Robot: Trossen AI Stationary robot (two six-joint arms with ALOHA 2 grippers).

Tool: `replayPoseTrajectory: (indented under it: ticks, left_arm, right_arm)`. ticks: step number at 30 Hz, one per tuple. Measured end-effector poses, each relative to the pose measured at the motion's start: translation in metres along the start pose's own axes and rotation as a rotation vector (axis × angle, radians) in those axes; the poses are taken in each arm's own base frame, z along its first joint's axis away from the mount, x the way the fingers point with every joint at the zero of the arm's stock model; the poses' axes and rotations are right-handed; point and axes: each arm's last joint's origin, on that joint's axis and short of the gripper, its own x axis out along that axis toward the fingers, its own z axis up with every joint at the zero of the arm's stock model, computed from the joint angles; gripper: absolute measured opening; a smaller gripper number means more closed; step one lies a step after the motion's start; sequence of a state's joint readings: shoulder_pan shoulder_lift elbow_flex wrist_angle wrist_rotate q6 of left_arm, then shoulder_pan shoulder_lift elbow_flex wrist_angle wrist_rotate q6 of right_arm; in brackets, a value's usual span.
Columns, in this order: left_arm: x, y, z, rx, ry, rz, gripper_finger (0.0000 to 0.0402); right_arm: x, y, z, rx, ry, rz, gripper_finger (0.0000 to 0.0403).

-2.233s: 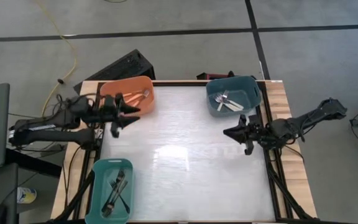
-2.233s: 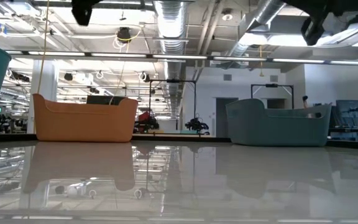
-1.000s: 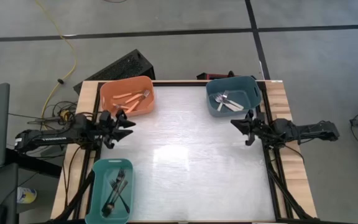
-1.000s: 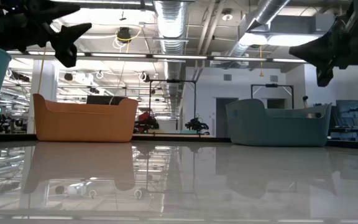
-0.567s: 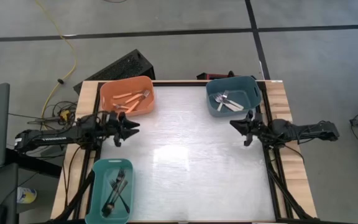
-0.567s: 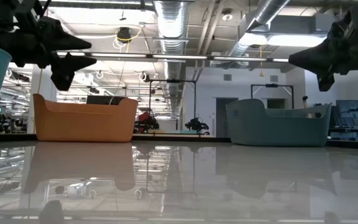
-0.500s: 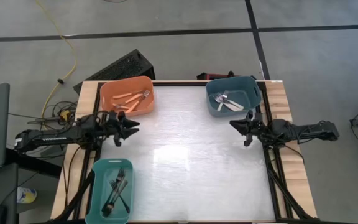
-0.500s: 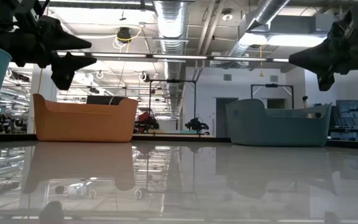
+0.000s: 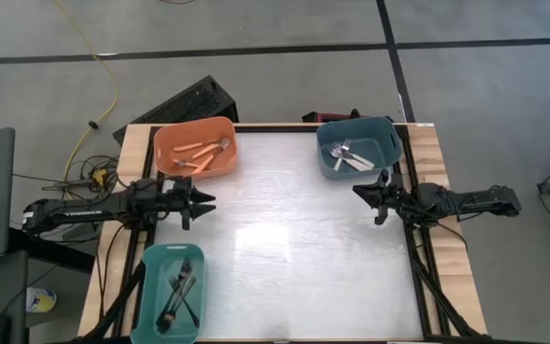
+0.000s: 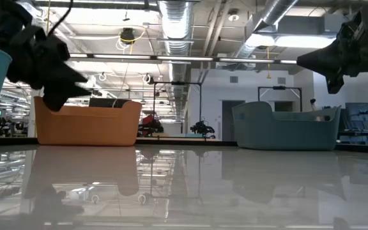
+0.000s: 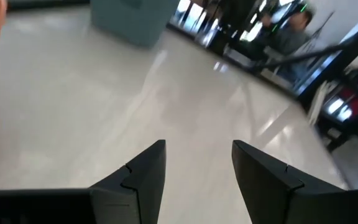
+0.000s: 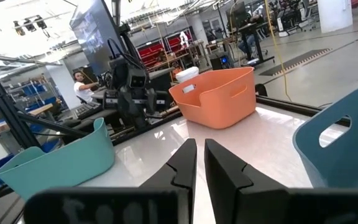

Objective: Sort silverware by color (type)
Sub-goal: Return to Home Position

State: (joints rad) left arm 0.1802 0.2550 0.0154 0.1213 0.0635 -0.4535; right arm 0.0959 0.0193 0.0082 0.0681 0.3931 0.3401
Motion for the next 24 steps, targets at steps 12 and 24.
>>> replayPoseTrajectory:
  ticks: [12,24]
  left_arm:
    - [0.0,0.0065,-0.0098,-0.004,0.093,0.104,0.0169]
    - [-0.0001,0.0064,-0.0097,-0.004,0.093,0.104,0.0169]
  right_arm:
    - [0.0,-0.0001,-0.0004,0.0,0.002,0.0,0.0059]
    - [0.0,-0.0001,-0.0005,0.0,0.003,-0.001,0.0059]
